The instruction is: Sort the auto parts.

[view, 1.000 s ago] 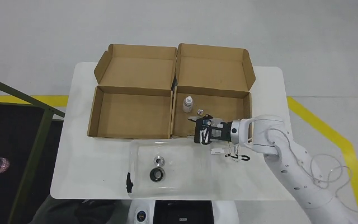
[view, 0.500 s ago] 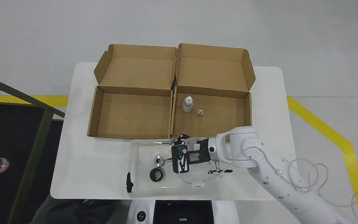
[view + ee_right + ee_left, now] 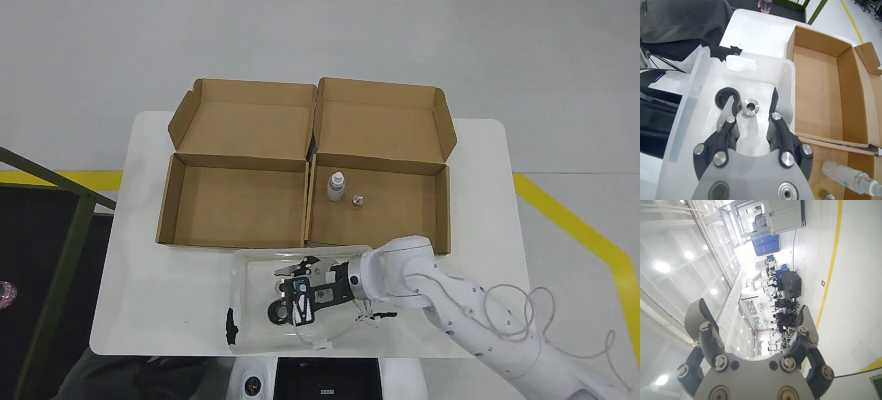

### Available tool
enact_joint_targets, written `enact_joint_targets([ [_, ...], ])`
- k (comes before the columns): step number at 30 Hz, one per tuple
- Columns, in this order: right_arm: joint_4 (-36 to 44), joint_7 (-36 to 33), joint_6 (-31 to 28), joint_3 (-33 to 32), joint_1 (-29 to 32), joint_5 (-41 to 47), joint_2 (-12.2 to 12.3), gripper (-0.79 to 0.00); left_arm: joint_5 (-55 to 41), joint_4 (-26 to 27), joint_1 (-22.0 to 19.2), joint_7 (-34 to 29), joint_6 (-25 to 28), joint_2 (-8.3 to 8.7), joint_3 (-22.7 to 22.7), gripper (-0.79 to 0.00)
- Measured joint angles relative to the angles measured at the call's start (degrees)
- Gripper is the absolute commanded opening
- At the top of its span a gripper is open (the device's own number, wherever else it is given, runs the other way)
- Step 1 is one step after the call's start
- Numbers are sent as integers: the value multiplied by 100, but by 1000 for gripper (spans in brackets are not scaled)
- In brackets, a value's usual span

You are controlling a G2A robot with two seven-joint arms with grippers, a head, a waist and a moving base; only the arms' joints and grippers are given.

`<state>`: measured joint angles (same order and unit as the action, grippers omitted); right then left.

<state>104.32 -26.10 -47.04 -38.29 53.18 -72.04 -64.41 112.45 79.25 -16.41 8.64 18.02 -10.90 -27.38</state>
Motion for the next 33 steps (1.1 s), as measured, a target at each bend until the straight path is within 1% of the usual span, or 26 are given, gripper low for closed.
enact_joint_targets([
  [13, -398, -238, 275, 200, -77, -118, -131, -462, 0, 0, 0, 0, 0, 0, 0, 0],
  [26, -812, -271, 260, 416, -192, -88, -282, -453, 0, 0, 0, 0, 0, 0, 0, 0],
  [33, -1085, -210, 250, 579, -315, -58, -404, -446, 0, 0, 0, 0, 0, 0, 0, 0],
])
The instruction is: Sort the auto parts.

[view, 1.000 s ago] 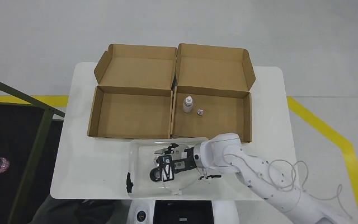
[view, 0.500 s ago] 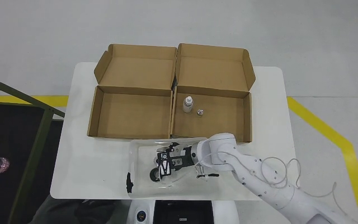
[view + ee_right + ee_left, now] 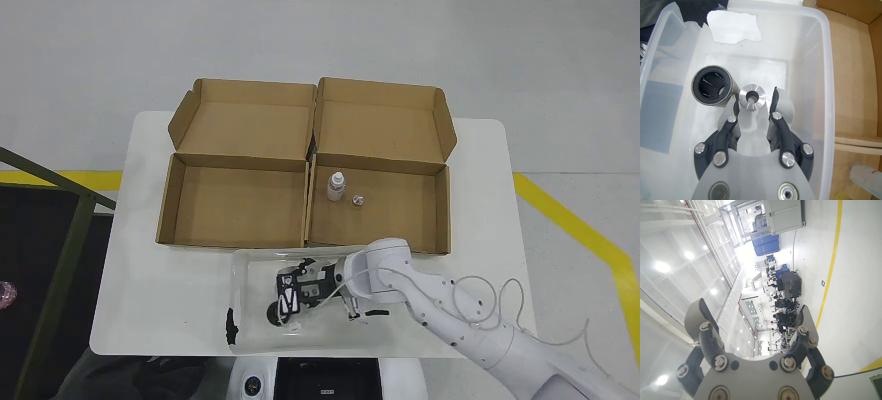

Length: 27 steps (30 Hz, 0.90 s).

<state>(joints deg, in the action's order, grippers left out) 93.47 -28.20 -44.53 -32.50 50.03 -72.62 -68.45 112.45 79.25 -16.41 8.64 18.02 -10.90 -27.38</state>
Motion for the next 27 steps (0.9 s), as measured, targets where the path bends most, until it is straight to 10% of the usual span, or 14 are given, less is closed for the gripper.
enact_joint_targets([
  [15, -571, 204, 25, 300, -204, -2, -268, -462, 0, 0, 0, 0, 0, 0, 0, 0],
  [19, -665, 230, 3, 337, -232, -2, -318, -760, 0, 0, 0, 0, 0, 0, 0, 0],
  [27, -530, 365, -85, 262, -228, 6, -349, -785, 0, 0, 0, 0, 0, 0, 0, 0],
])
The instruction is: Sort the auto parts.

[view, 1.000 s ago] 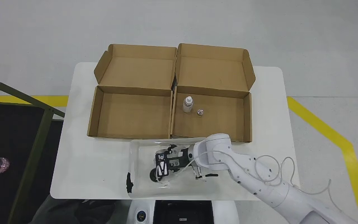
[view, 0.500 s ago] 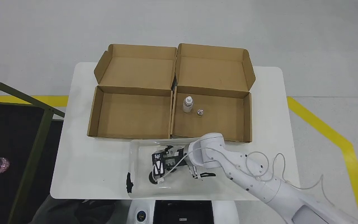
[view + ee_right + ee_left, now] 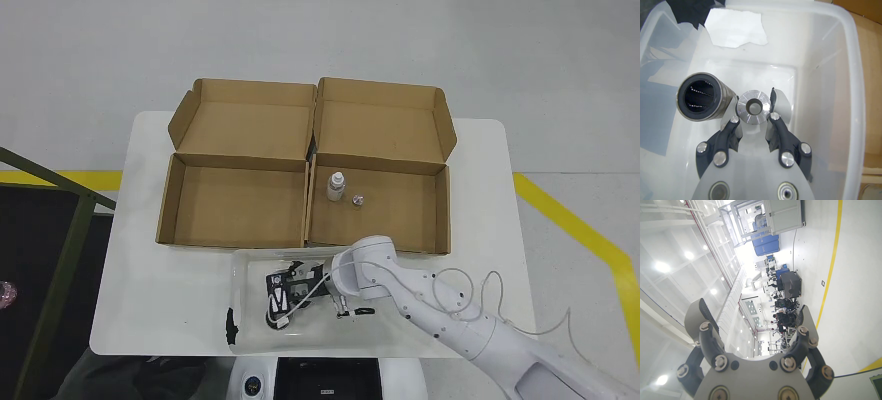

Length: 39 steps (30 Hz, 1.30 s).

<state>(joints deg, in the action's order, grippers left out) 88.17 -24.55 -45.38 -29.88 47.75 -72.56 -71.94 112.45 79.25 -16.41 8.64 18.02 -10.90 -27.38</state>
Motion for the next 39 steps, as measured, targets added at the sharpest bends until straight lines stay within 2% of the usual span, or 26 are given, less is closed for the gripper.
enact_joint_targets([
  [10, 619, 617, -74, -283, 119, -407, 71, -785, 0, 0, 0, 0, 0, 0, 0, 0],
  [22, 1391, 1564, 405, -874, 435, -1129, 203, -785, 0, 0, 0, 0, 0, 0, 0, 0],
  [31, 1533, 2395, 1130, -1301, 721, -1472, 248, -785, 0, 0, 0, 0, 0, 0, 0, 0],
  [36, 1474, 2593, 1215, -1478, 729, -1452, 247, -785, 0, 0, 0, 0, 0, 0, 0, 0],
  [39, 1356, 2483, 1135, -1542, 679, -1297, 232, -785, 0, 0, 0, 0, 0, 0, 0, 0],
])
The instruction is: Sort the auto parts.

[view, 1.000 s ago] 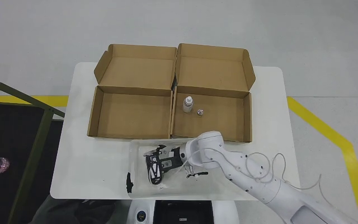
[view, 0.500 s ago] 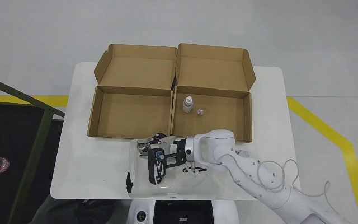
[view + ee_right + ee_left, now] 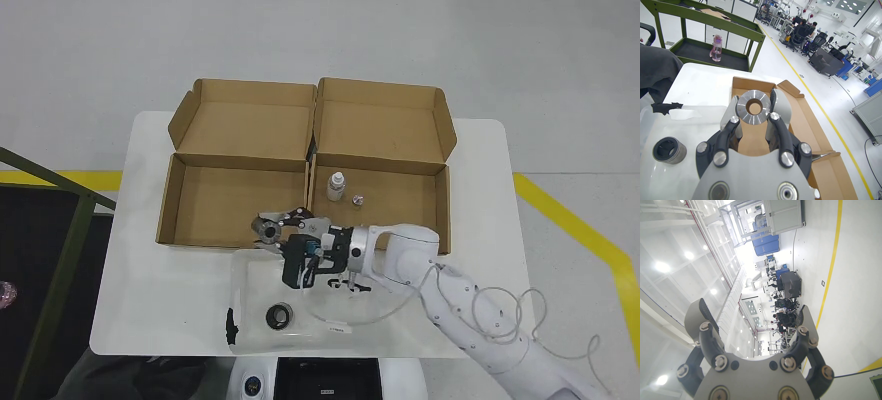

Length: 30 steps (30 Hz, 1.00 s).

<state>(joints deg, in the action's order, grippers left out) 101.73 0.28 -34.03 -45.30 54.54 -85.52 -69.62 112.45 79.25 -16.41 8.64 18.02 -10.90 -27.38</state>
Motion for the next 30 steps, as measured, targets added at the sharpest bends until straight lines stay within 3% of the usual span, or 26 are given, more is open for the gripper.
enact_joint_targets([
  [8, -424, -400, -192, 28, -372, 515, -116, -785, 0, 0, 0, 0, 0, 0, 0, 0],
  [17, -1432, -859, -299, 301, -1135, 1100, -372, -785, 0, 0, 0, 0, 0, 0, 0, 0],
  [30, -3087, -1531, -206, 1120, -2299, 1563, -978, -785, 0, 0, 0, 0, 0, 0, 0, 0],
])
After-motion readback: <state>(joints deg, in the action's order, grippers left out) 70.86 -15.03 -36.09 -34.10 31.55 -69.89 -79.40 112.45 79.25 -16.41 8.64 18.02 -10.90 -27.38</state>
